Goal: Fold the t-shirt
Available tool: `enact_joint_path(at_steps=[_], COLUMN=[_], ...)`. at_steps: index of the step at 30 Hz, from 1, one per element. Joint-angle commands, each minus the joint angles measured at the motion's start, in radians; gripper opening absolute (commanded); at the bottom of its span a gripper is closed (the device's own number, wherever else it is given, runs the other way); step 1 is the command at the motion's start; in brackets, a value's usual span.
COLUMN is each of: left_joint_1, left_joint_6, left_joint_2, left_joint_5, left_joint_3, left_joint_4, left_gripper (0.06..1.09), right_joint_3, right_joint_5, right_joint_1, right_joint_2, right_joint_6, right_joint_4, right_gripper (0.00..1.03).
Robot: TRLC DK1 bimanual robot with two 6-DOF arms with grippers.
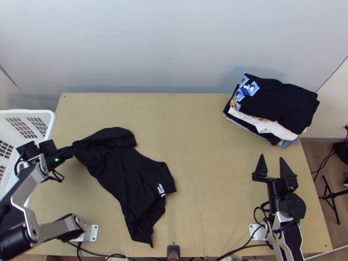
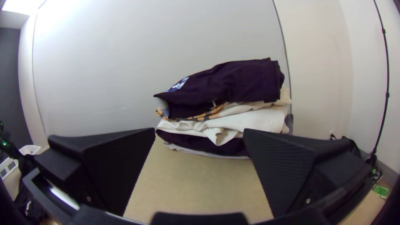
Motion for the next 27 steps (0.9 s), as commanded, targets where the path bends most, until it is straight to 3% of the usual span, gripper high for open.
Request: enact_joint_path(at_steps=[1,15,16,19,21,24,27], left_joint_1=[0.095,0.160,0.161,0.161,0.161,0.157,0.155], left_joint_6=[0.044,0.104,0.107,0.113,0.113,0.104,0.064], left_joint_2=[0.131,0.285,0.281,0.269,0.252,0.222,0.182], left_joint_5=[-0.001,-0.021,-0.021,-0.021,-0.020,-0.020,-0.020], left_joint_3=[0.087,0.183,0.185,0.203,0.229,0.300,0.349], left_joint_4=[0.000,0.030,0.030,0.006,-0.025,-0.144,-0.178], left_gripper=[0.09,0.09,0.15,0.65,0.87,1.01,1.04], right_joint_3=[0.000,0.000,0.000,0.000,0.000,0.000,0.000], right_joint_5=[0.000,0.000,0.000,0.000,0.000,0.000,0.000], right_joint_1=[0.000,0.000,0.000,0.000,0.000,0.000,0.000], right_joint_2=[0.000,0.000,0.000,0.000,0.000,0.000,0.000], right_joint_6=[0.000,0.000,0.000,0.000,0.000,0.000,0.000], right_joint_4=[0.000,0.000,0.000,0.000,0.000,0.000,0.000], right_gripper=[0.98,0.98,0.98,0.98,0.98,0.98,0.98])
